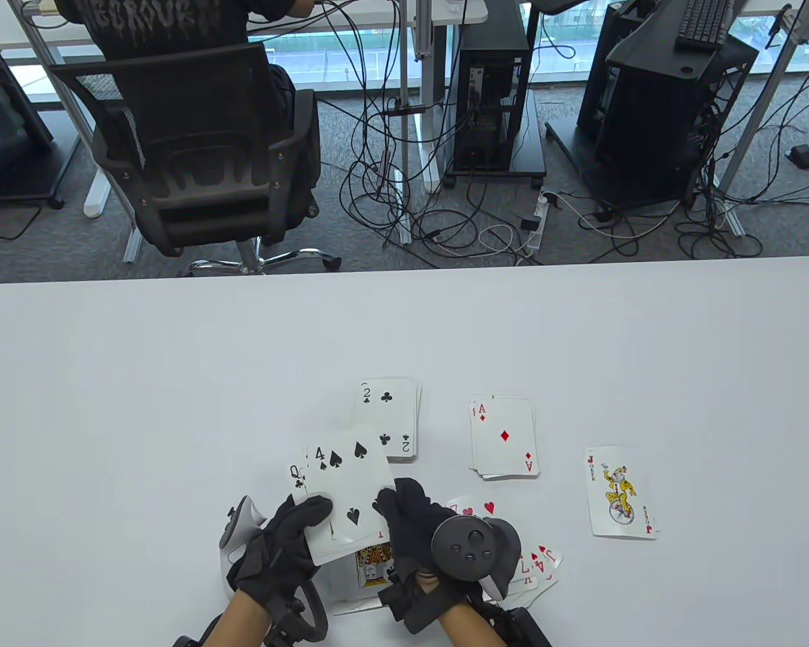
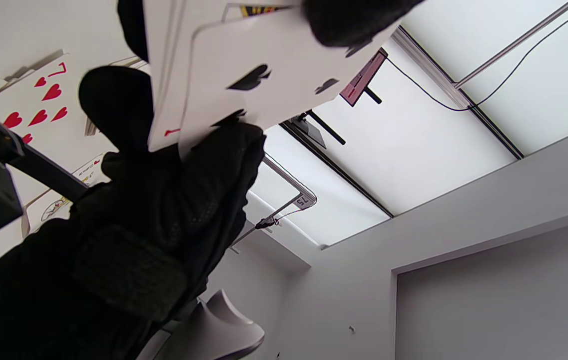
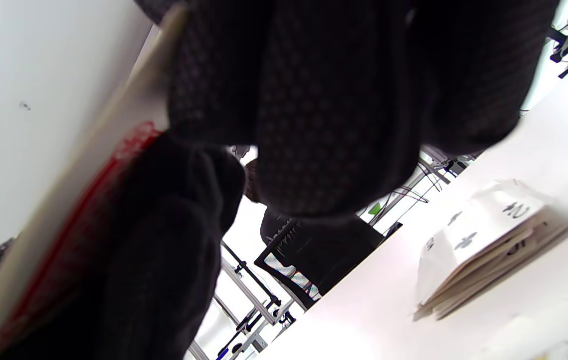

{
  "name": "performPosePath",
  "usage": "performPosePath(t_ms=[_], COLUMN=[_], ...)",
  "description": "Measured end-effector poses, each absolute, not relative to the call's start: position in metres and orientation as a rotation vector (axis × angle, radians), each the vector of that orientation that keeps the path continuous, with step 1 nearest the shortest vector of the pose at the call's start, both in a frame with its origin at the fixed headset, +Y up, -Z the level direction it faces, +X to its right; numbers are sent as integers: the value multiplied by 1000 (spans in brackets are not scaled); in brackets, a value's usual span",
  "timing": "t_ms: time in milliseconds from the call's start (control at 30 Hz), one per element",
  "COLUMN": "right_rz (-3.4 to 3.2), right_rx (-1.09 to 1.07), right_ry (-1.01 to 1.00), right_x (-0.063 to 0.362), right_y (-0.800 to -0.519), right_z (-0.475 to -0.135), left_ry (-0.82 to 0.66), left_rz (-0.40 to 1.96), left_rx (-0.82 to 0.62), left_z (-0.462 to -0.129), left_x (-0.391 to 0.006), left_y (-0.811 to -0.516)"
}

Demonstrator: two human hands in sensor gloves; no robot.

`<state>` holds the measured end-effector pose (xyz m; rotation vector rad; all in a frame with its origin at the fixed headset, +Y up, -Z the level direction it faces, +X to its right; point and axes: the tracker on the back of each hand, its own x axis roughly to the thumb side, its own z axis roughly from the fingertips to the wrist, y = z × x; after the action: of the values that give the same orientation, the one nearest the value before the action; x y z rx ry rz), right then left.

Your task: Playing card suit sorting

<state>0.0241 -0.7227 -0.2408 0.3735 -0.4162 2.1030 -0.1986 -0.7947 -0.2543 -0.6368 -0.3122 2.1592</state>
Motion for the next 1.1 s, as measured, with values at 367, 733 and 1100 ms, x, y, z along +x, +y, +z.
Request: performPosePath(t_ms=[367, 733, 1100], right_rz=[1971, 2184, 2767], right_rx=[158, 253, 344], right_ry=[-488, -19, 477], right_x=[69, 37, -3], right_y=[-718, -741, -766], right_z=[-248, -252, -243], left_ry=[-289, -230, -214], left_rz=[2226, 2255, 2260], left_rx=[-556, -523, -507], left_z=[-256, -255, -253], left_x=[-211, -216, -215], left_y=[-790, -794, -792])
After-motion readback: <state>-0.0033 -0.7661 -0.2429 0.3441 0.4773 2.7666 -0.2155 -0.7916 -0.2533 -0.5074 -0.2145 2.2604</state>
